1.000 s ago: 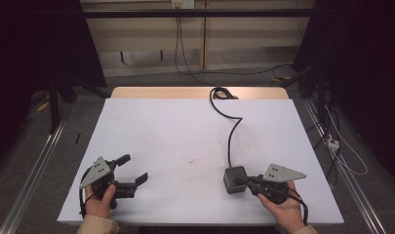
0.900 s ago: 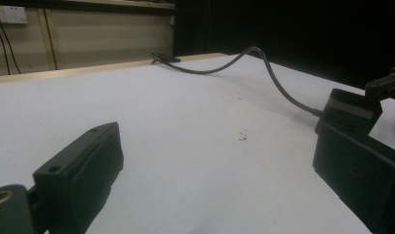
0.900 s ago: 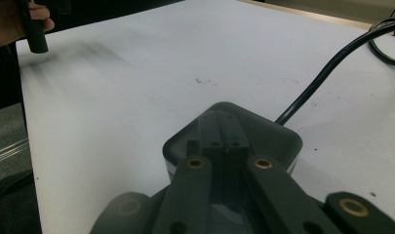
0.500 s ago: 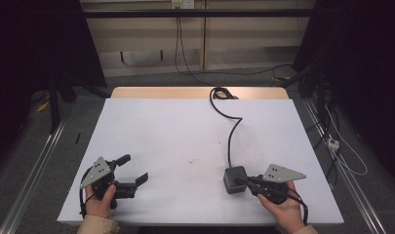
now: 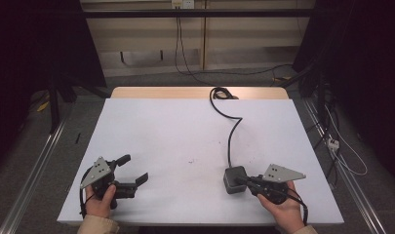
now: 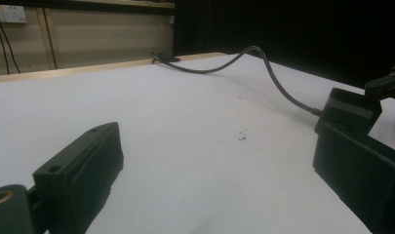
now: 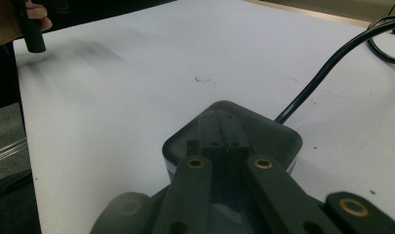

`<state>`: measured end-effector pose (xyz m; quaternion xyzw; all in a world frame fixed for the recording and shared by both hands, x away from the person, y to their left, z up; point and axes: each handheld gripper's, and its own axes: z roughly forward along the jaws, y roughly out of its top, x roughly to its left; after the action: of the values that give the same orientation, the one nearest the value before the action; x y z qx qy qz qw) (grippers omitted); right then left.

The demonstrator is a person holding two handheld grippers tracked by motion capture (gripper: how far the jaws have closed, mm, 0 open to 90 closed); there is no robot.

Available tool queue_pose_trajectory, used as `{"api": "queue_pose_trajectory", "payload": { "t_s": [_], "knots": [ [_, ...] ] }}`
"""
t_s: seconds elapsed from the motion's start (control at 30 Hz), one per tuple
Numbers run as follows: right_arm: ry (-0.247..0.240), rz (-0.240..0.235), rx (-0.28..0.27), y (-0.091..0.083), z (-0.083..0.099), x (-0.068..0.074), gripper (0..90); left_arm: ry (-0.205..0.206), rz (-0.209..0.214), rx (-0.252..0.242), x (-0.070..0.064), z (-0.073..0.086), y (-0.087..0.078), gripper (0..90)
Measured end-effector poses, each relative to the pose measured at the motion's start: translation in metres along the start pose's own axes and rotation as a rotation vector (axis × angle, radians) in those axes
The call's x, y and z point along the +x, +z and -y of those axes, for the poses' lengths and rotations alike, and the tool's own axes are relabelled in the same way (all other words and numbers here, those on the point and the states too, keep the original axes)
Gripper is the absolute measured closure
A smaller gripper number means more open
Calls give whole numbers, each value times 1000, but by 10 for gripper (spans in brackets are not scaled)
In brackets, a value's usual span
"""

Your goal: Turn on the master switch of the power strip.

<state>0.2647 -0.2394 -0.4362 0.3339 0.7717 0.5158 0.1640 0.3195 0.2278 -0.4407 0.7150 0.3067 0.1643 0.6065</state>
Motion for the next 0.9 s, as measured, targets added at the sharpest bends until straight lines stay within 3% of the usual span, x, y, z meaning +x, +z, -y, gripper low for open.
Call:
{"api": "queue_pose_trajectory", "payload": {
  "t_s": [0.9],
  "knots": [
    [1, 10, -5, 0, 0, 1, 900, 8, 8, 3, 1, 0, 1, 39]
  ]
}}
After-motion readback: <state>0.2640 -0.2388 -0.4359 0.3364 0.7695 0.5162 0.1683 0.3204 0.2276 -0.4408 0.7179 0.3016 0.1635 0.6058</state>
